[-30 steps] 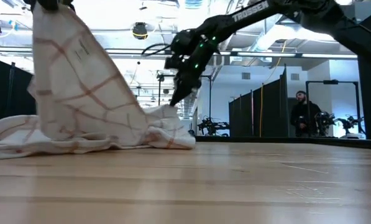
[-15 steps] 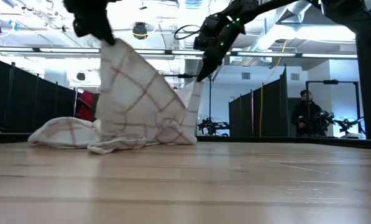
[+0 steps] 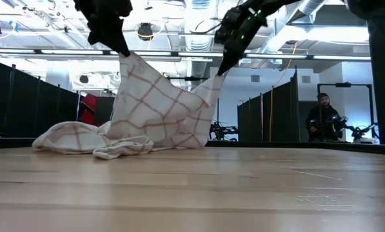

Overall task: Roll towel
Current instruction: Roll the white squared towel

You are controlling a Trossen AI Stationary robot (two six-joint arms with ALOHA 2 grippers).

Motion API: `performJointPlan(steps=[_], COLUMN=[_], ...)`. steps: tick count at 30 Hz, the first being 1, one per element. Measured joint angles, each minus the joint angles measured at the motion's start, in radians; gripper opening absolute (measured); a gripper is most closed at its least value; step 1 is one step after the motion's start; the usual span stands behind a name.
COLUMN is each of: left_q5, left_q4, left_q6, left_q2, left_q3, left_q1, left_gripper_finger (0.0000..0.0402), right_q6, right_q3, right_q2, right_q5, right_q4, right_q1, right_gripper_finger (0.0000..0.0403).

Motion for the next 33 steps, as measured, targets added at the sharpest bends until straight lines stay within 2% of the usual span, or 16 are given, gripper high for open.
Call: performJointPlan(steps=[11,16,20,23,27,33], left_q5=[0.170,0.232,0.252,0.271,0.275,0.274], left_q4=[0.009,0.027,0.004,-0.014,-0.018,-0.037], left_q6=[0.186,0.221,0.229,0.227,0.218,0.216], left_q2=[0.016,0.015,0.015,0.015,0.015,0.015], left_q3=[0.140,0.168,0.168,0.168,0.168,0.168], left_q1=[0.202,0.281,0.291,0.282,0.260,0.256], left_gripper_finger=[0.0009,0.0009,0.0009,0.0009,0.0009,0.0009], right_q6=[0.032,0.034,0.034,0.048,0.083,0.095], right_q3=[0.002,0.001,-0.011,-0.105,-0.313,-0.571], right_q2=[-0.180,-0.219,-0.219,-0.217,-0.215,-0.213], right_q5=[0.000,0.000,-0.004,-0.053,-0.077,-0.078], right_q4=[-0.044,-0.077,-0.099,-0.059,0.112,0.350], right_q1=[-0.071,-0.077,-0.092,-0.112,-0.124,-0.050], right_gripper_finger=[0.0000,0.0000,0.0000,0.0000,0.0005,0.0059])
